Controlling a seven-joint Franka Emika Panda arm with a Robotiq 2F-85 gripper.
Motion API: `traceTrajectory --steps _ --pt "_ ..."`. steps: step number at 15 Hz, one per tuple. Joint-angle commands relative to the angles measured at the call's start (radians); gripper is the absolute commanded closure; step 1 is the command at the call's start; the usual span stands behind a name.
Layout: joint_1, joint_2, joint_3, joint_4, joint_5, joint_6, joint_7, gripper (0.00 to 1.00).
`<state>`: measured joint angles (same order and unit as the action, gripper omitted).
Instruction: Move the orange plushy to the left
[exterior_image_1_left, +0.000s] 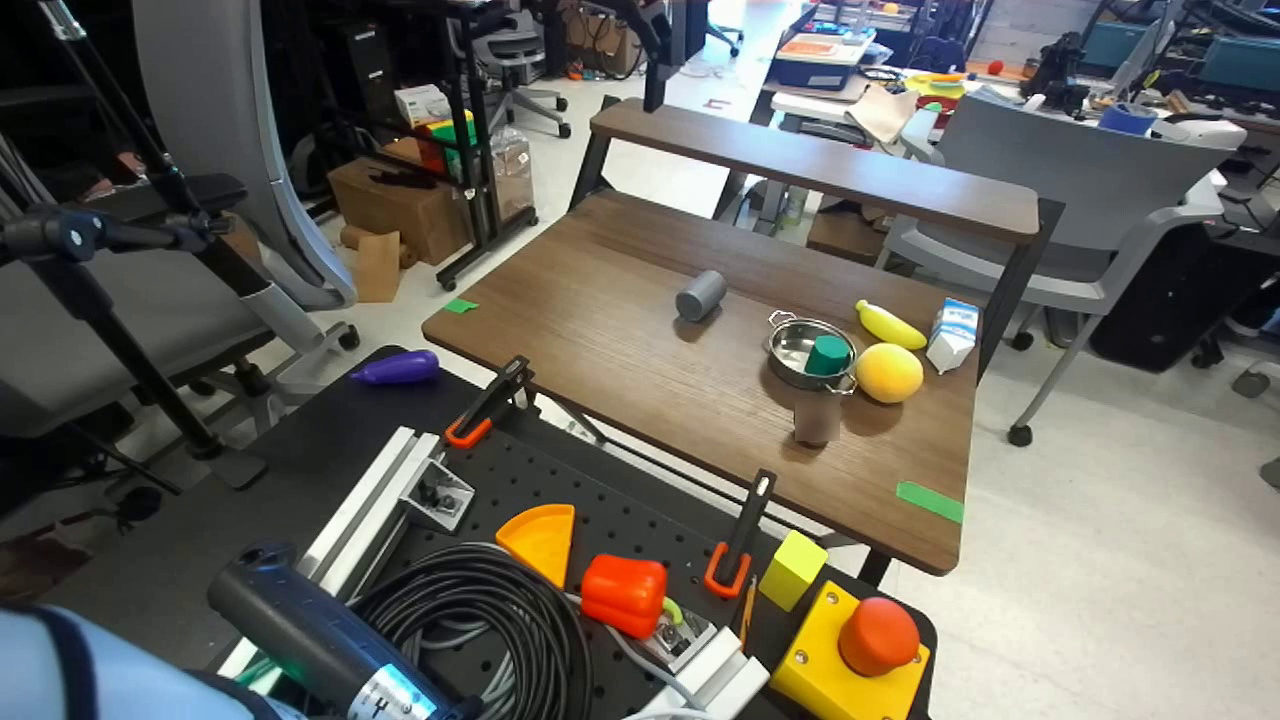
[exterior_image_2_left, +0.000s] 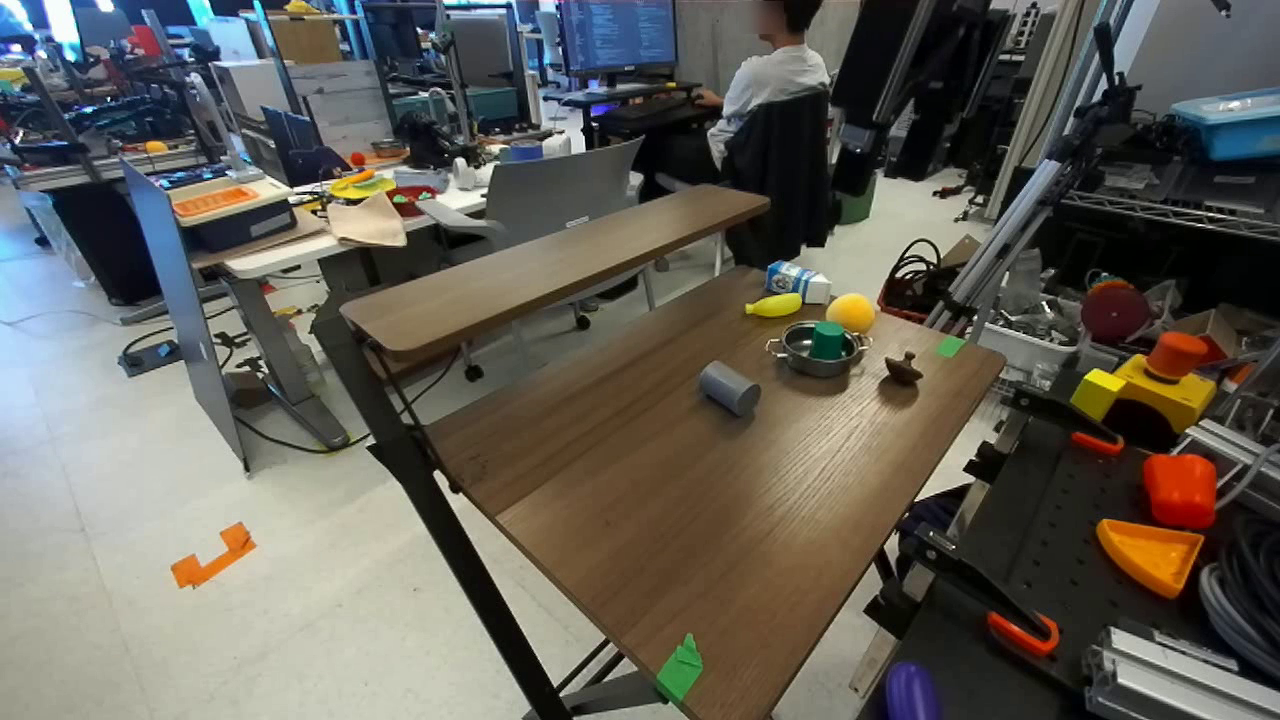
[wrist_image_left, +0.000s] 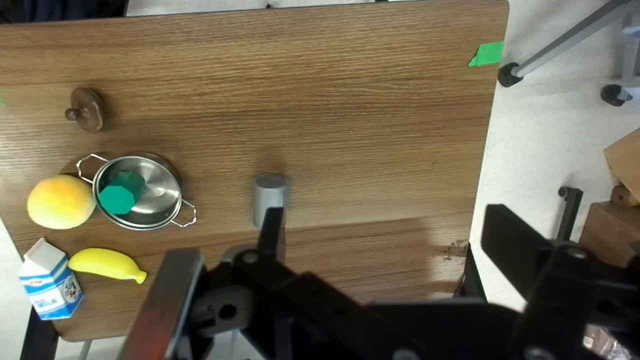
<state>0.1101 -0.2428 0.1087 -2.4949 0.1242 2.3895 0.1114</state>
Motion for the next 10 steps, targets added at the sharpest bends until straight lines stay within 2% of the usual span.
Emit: traceTrajectory --steps 1,6,10 --pt "-0.002 0.032 -0.027 0.019 0.071 0.037 -0.013 0.0" --pt "-0.015 0.076 -0.058 0.022 0.146 0.096 -0.007 0.0" --pt "-0.05 0.129 -0.08 0.037 0.154 0.144 0.043 0.0"
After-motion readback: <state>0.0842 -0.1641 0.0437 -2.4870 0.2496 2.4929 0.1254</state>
